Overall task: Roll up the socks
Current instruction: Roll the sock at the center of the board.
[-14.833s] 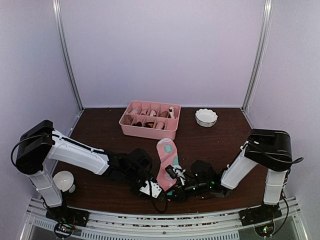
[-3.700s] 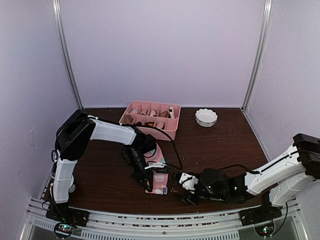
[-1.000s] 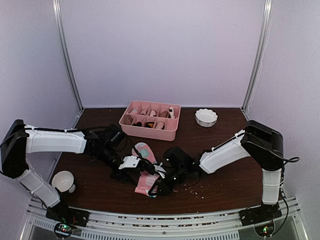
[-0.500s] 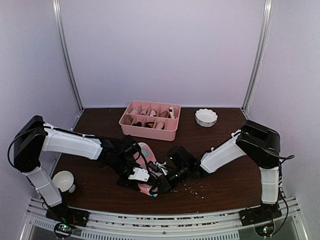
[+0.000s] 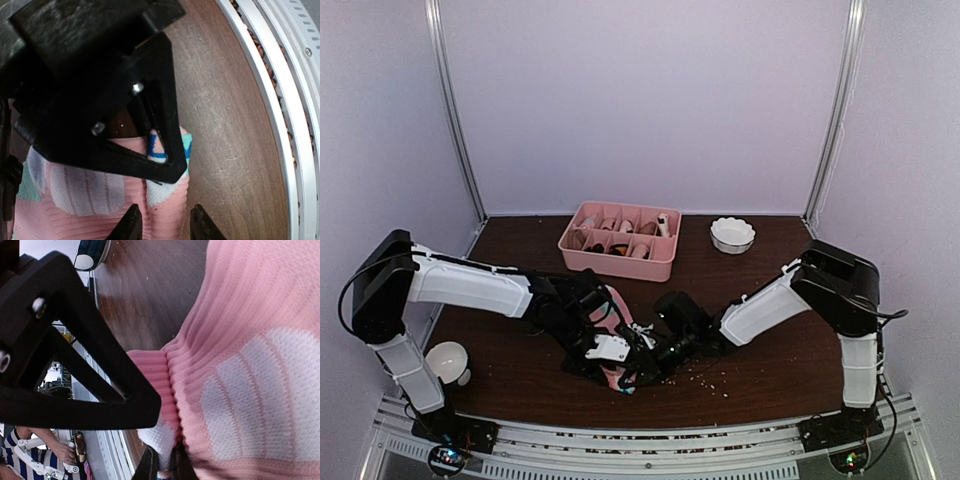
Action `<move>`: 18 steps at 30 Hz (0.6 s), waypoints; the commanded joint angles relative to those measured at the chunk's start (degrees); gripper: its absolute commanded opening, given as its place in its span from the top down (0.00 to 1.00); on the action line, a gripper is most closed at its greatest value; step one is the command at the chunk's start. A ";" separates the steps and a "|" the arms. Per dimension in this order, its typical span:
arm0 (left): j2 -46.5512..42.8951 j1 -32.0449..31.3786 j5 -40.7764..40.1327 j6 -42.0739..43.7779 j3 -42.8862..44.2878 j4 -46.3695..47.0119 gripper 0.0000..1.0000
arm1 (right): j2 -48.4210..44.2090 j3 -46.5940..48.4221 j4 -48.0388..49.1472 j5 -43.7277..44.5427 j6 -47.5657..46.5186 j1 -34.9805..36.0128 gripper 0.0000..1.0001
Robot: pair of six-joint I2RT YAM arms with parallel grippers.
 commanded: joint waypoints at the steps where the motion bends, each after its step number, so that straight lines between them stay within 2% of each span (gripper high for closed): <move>1: 2.53 -0.12 0.74 -5.21 1.70 -0.99 0.68 | 4.16 -3.22 -7.44 7.45 2.37 -0.15 1.00; 7: 6.43 -0.12 -3.15 -7.51 4.30 -3.08 0.84 | 3.59 -4.81 -4.54 7.55 4.07 -0.21 0.99; 8: 6.97 -0.19 -3.76 -7.78 4.89 -3.90 0.86 | 3.31 -5.28 -3.64 7.67 4.41 -0.21 0.94; 11: 9.30 0.00 -4.51 -8.89 7.27 -6.59 0.95 | 1.75 -7.21 -0.28 8.81 4.68 -0.22 0.58; 12: 9.91 0.37 -3.66 -9.08 7.81 -7.38 0.96 | 0.93 -8.09 0.10 10.06 3.85 -0.23 0.51; 15: 11.78 1.61 0.92 -9.77 9.85 -9.98 0.98 | -2.74 -10.95 0.37 15.40 0.40 -0.31 0.41; 18: 14.28 3.20 5.42 -11.11 12.20 -12.72 0.98 | -7.66 -14.27 -0.22 22.22 -3.45 -0.48 0.39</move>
